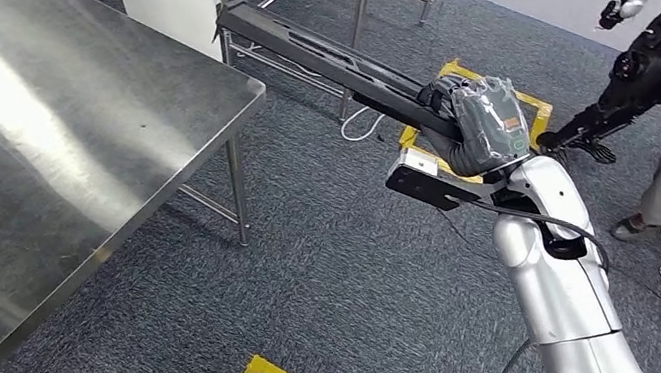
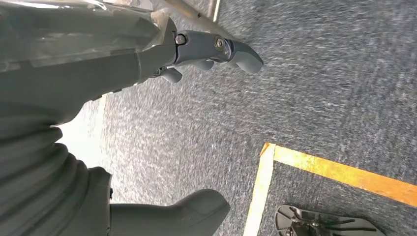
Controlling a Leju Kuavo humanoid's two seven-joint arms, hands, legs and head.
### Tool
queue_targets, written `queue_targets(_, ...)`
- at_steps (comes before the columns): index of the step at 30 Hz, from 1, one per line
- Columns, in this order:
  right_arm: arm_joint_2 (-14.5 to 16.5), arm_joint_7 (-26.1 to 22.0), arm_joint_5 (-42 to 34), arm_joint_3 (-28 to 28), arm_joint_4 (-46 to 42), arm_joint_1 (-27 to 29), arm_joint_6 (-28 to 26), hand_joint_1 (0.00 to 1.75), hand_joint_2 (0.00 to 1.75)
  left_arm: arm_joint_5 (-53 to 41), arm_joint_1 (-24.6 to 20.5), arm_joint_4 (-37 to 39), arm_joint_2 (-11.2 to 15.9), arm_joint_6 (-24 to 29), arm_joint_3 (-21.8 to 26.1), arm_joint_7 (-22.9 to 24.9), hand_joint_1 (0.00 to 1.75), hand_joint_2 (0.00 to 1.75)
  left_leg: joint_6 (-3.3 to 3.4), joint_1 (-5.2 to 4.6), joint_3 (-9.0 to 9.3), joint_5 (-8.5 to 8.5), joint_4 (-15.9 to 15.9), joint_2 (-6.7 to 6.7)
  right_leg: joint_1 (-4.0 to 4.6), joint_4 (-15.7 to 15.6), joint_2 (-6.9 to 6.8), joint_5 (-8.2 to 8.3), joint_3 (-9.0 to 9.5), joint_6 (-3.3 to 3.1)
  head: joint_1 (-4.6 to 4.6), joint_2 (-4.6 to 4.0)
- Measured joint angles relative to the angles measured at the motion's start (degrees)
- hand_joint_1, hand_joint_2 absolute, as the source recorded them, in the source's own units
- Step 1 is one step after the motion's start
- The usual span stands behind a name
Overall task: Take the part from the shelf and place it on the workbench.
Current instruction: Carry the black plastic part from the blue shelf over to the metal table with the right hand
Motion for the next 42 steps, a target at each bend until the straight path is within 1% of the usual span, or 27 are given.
queue_targets(1, -0.01, -0.03, 0.00, 0.01, 0.09, 0.20, -0.03, 1.75, 1.75, -0.02, 0.05, 0.01, -0.02, -0.02, 0.00, 0.01, 0.00, 1.75, -0.09, 0.05, -0.01, 0.06, 0.03, -0.90, -0.22, 0.13, 0.07, 0.38, -0.10, 0.43, 0.01, 0.00)
queue_targets(2, 0.01, -0.07, -0.01, 0.01, 0.13, 0.32, -0.05, 1.75, 1.75, -0.04, 0.10, 0.01, -0.05, -0.05, 0.00, 0.01, 0.00, 1.75, -0.22, 0.14, 0.00, 0.13, 0.07, -1.80, -0.49, -2.04, 0.24, 1.65, 0.90, 1.00, 0.00, 0.00)
queue_targets(4, 0.05, -0.14, -0.01, 0.00, 0.15, 0.34, -0.09, 1.75, 1.75, -0.14, 0.16, 0.02, -0.08, -0.09, 0.00, 0.01, 0.00, 1.75, -0.74, 0.29, -0.14, 0.23, 0.27, -3.43, -1.22, -9.95, 2.00, 4.91, 4.45, 2.13, 0.02, 0.00)
queue_targets(5, 0.09, -0.15, -0.01, -0.01, 0.16, 0.33, -0.12, 1.75, 1.75, -0.21, 0.13, 0.02, -0.08, -0.09, 0.00, -0.01, 0.00, 1.75, -1.12, 0.33, -0.34, 0.31, 0.38, -4.15, -1.42, -13.04, 2.95, 5.99, 5.86, 2.31, -0.01, 0.00)
queue_targets(7, 0.24, -0.15, 0.02, 0.00, 0.17, 0.49, -0.17, 1.75, 1.75, -0.31, 0.20, 0.02, -0.05, -0.07, 0.01, -0.10, 0.00, 1.75, -2.01, 0.38, -0.82, 0.62, 0.31, -5.38, -1.34, -15.28, 3.80, 6.57, 6.83, 2.04, -0.06, 0.00)
queue_targets(9, 0.44, -0.09, 0.10, 0.01, 0.17, 0.65, -0.19, 1.75, 1.75, -0.38, 0.54, 0.06, -0.07, -0.10, 0.03, -0.27, 0.00, 1.75, -2.69, 0.58, -1.17, 0.92, 0.08, -5.90, -1.35, -15.45, 2.53, 6.93, 6.99, 1.39, -0.09, 0.00)
queue_targets(11, 0.65, 0.01, 0.21, -0.03, 0.21, 0.61, -0.20, 1.75, 1.75, -0.44, 0.75, 0.15, -0.10, -0.18, 0.05, -0.39, 0.00, 1.75, -3.11, 0.48, -2.26, -0.57, 2.19, -3.14, -1.49, -15.66, 1.30, 7.22, 7.08, 0.54, -0.29, 0.00)
queue_targets(13, 0.73, 0.05, 0.38, -0.10, 0.49, 0.57, -0.26, 1.75, 1.75, -0.62, 0.60, 0.20, -0.11, -0.20, 0.09, -0.45, 0.00, 1.75, -3.32, 0.30, -5.05, -4.13, 8.52, 0.40, -1.13, -15.71, 0.03, 7.26, 7.05, -0.14, -0.53, 0.00)
queue_targets(15, 0.73, 0.05, 0.52, -0.15, 1.06, 0.64, -0.33, 1.75, 1.75, -0.87, 0.47, 0.22, -0.17, -0.18, 0.12, -0.50, 0.00, 1.75, -3.37, 0.32, -7.99, -6.73, 15.10, 1.40, -0.69, -15.70, -1.42, 7.16, 7.04, -0.39, -0.55, 0.00)
queue_targets(16, 0.74, 0.05, 0.57, -0.15, 1.37, 0.68, -0.36, 1.75, 1.75, -0.96, 0.49, 0.22, -0.21, -0.15, 0.13, -0.50, 0.00, 1.75, -3.31, 0.31, -8.34, -6.72, 16.07, 1.58, -0.53, -15.70, -2.16, 7.10, 7.04, -0.47, -0.57, 0.00)
queue_targets(18, 0.80, 0.05, 0.64, -0.18, 1.77, 0.68, -0.42, 1.75, 1.75, -0.99, 0.54, 0.24, -0.22, -0.09, 0.13, -0.49, 0.00, 1.75, -2.96, 0.23, -5.76, -4.13, 11.66, 2.28, -0.30, -15.69, -3.53, 6.98, 7.14, -0.58, -0.57, 0.00)
queue_targets(20, 0.86, 0.03, 0.69, -0.26, 1.98, 0.47, -0.46, 1.75, 1.75, -1.04, 0.44, 0.23, -0.17, -0.01, 0.14, -0.50, 0.00, 1.75, -2.30, -0.27, -1.69, -1.70, 4.26, 4.61, 0.13, -15.67, -4.77, 6.82, 7.20, -0.59, -0.53, 0.00)
queue_targets(21, 0.87, 0.02, 0.72, -0.30, 2.07, 0.34, -0.48, 1.75, 1.75, -1.10, 0.37, 0.23, -0.16, 0.04, 0.14, -0.50, 0.00, 1.75, -1.98, -0.57, -0.55, -1.19, 2.00, 5.42, 0.38, -15.65, -5.33, 6.72, 7.19, -0.51, -0.52, 0.00)
queue_targets(22, 0.92, -0.01, 0.74, -0.30, 2.17, 0.23, -0.50, 1.75, 1.75, -1.18, 0.33, 0.24, -0.16, 0.09, 0.15, -0.51, 0.00, 1.75, -1.71, -0.85, -0.15, -1.17, 0.99, 5.75, 0.58, -15.66, -5.91, 6.64, 7.18, -0.41, -0.49, 0.00)
queue_targets(24, 1.16, -0.11, 0.85, -0.27, 2.36, 0.11, -0.52, 1.75, 1.75, -1.33, 0.41, 0.24, -0.18, 0.22, 0.17, -0.51, 0.00, 1.75, -1.20, -0.86, -0.19, -0.87, 0.57, 4.42, 0.82, -15.70, -6.88, 6.43, 7.17, -0.10, -0.48, 0.00)
queue_targets(26, 1.35, -0.23, 0.93, -0.26, 2.49, 0.05, -0.54, 1.75, 1.75, -1.42, 0.48, 0.25, -0.28, 0.41, 0.19, -0.54, 0.00, 1.75, -0.54, -0.50, 0.13, -0.34, -0.15, 3.20, 0.69, -14.14, -4.94, 5.45, 6.54, 0.26, -0.43, 0.00)
queue_targets(28, 1.27, -0.33, 0.96, -0.25, 2.68, 0.07, -0.57, 1.75, 1.75, -1.48, 0.31, 0.25, -0.36, 0.52, 0.18, -0.60, 0.00, 1.75, -0.09, -0.16, 0.30, 0.02, -0.54, 1.91, 0.24, -8.13, -1.44, 2.85, 3.78, 0.32, -0.32, 0.00)
queue_targets(30, 1.11, -0.38, 0.98, -0.21, 2.98, 0.39, -0.59, 1.75, 1.75, -1.52, 0.16, 0.24, -0.39, 0.52, 0.17, -0.62, 0.00, 1.75, -0.01, 0.00, 0.25, 0.13, -0.53, 0.28, -0.06, -0.92, -0.14, 0.41, 0.23, 0.46, -0.26, 0.00)
queue_targets(31, 1.08, -0.38, 0.99, -0.20, 3.12, 0.58, -0.59, 1.75, 1.75, -1.54, 0.17, 0.25, -0.45, 0.52, 0.17, -0.62, 0.00, 1.75, -0.07, 0.05, 0.24, 0.18, -0.51, -0.59, -0.23, 0.43, -0.01, 0.28, -0.51, 0.78, -0.26, 0.00)
queue_targets(32, 1.06, -0.37, 0.99, -0.19, 3.22, 0.71, -0.59, 1.75, 1.75, -1.55, 0.23, 0.25, -0.52, 0.51, 0.17, -0.62, 0.00, 1.75, -0.17, 0.13, 0.24, 0.25, -0.49, -1.44, -0.46, -0.32, 0.09, 1.01, -0.26, 1.27, -0.26, 0.00)
queue_targets(33, 1.06, -0.37, 0.99, -0.20, 3.27, 0.74, -0.59, 1.75, 1.75, -1.56, 0.29, 0.26, -0.58, 0.51, 0.17, -0.62, 0.00, 1.75, -0.36, 0.26, 0.24, 0.31, -0.43, -2.28, -0.78, -3.26, 0.36, 2.51, 1.07, 1.87, -0.27, 0.00)
queue_targets(35, 1.05, -0.37, 0.99, -0.21, 3.33, 0.62, -0.61, 1.75, 1.75, -1.57, 0.33, 0.26, -0.60, 0.52, 0.19, -0.65, 0.00, 1.75, -1.03, 0.39, -0.06, 0.36, -0.11, -3.83, -1.59, -11.07, 2.66, 5.62, 4.74, 2.88, -0.19, 0.00)
queue_targets(36, 1.07, -0.38, 1.00, -0.20, 3.37, 0.59, -0.62, 1.75, 1.75, -1.58, 0.32, 0.26, -0.56, 0.52, 0.19, -0.71, 0.00, 1.75, -1.48, 0.40, -0.40, 0.43, 0.05, -4.52, -1.80, -13.68, 3.64, 6.53, 5.92, 2.92, -0.19, 0.00)
queue_targets(37, 1.14, -0.38, 1.03, -0.17, 3.40, 0.63, -0.63, 1.75, 1.75, -1.59, 0.34, 0.26, -0.51, 0.52, 0.20, -0.80, 0.00, 1.75, -1.96, 0.39, -0.76, 0.58, 0.10, -5.14, -1.84, -14.90, 4.31, 6.90, 6.41, 2.68, -0.24, 0.00)
queue_targets(39, 1.39, -0.37, 1.13, -0.07, 3.44, 0.70, -0.65, 1.75, 1.75, -1.65, 0.56, 0.26, -0.49, 0.52, 0.20, -1.01, 0.00, 1.75, -2.77, 0.60, -1.31, 1.04, -0.13, -6.20, -1.68, -15.07, 3.39, 7.15, 6.32, 1.75, -0.35, 0.00)
queue_targets(40, 1.57, -0.35, 1.18, -0.03, 3.44, 0.64, -0.65, 1.75, 1.75, -1.71, 0.72, 0.26, -0.52, 0.52, 0.20, -1.06, 0.00, 1.75, -3.05, 0.64, -1.55, 1.00, 0.02, -5.54, -1.70, -15.15, 2.80, 7.32, 6.32, 1.35, -0.40, 0.00)
queue_targets(42, 1.80, -0.31, 1.20, -0.04, 3.45, 0.33, -0.65, 1.75, 1.75, -1.89, 0.81, 0.27, -0.53, 0.52, 0.21, -1.14, 0.00, 1.75, -3.43, 0.57, -3.05, -0.85, 3.02, -2.18, -1.65, -15.35, 1.53, 7.57, 6.35, 0.46, -0.69, 0.00)
